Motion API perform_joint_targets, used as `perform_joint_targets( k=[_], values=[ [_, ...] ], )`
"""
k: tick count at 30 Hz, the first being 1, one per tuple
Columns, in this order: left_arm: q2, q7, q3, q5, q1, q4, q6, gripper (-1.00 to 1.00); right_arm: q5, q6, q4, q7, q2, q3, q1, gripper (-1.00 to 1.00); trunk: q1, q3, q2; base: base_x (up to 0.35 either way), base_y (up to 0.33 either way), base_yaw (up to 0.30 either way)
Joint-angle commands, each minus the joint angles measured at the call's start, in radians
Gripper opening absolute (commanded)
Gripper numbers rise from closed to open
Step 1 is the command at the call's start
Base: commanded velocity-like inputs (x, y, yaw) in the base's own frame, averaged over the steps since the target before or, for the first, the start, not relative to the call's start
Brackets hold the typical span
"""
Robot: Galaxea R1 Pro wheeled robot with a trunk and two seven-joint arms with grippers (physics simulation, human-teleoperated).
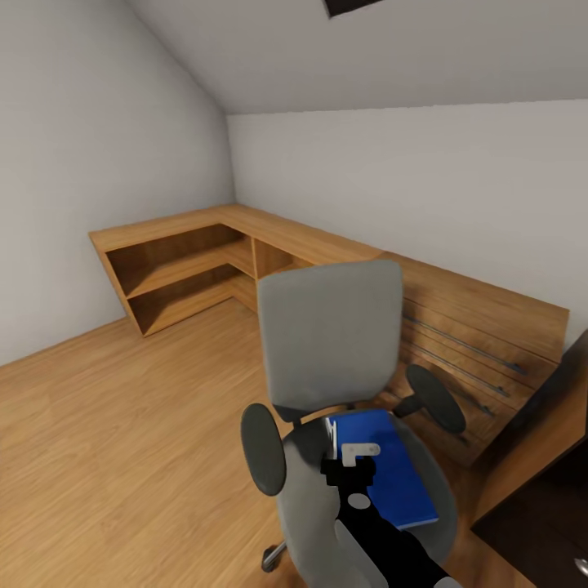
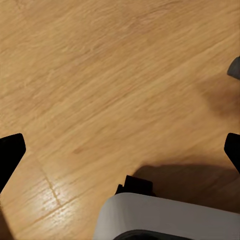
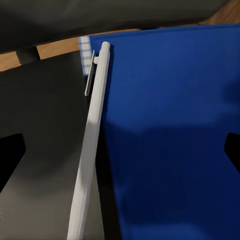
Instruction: In the bedroom, organize the workspace by keeping the computer under the desk, ensuring the monitor is on the desk, placing the keyboard on the desk next to the monitor, placing the mouse on the desk next to the keyboard, moving the folder from the swivel chair onto the desk next to the mouse, stacking the notebook on top of the folder with the pen on top of the notebook, and positioning the swivel chair next to the desk.
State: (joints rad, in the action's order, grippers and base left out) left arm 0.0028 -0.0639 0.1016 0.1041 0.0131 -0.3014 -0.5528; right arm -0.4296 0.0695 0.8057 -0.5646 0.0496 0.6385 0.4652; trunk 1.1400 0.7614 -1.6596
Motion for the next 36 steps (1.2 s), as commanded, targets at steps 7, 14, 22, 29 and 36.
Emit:
perform_joint_targets(
  k=[7,14,22,29,36],
  values=[
    [0.0,0.001,-0.006,0.009,0.001,-0.001,-0.001,1.0,-0.003,0.006,0.001,-0.008,-0.001,0.004,0.001,1.0,0.0,0.001,0.0,0.0,0.069,0.0],
    [0.0,0.001,-0.007,0.007,0.001,-0.001,-0.001,1.0,-0.003,0.006,0.0,-0.008,-0.002,0.003,0.001,1.0,0.0,0.001,0.0,0.0,0.01,0.0],
    [0.0,0.001,-0.008,0.006,0.001,-0.001,-0.001,1.0,-0.003,0.007,0.0,-0.008,-0.002,0.003,0.001,1.0,0.0,0.001,0.0,0.0,0.027,0.0],
    [-0.001,0.001,-0.008,0.006,0.001,-0.001,-0.001,1.0,-0.003,0.007,0.0,-0.008,-0.004,0.002,0.001,1.0,0.0,0.001,0.0,0.0,0.045,0.0],
    [-0.002,0.001,-0.008,0.006,0.001,-0.001,-0.001,1.0,-0.004,0.007,0.0,-0.006,-0.011,0.001,0.001,1.0,0.0,0.001,0.0,0.0,0.004,0.0]
  ],
)
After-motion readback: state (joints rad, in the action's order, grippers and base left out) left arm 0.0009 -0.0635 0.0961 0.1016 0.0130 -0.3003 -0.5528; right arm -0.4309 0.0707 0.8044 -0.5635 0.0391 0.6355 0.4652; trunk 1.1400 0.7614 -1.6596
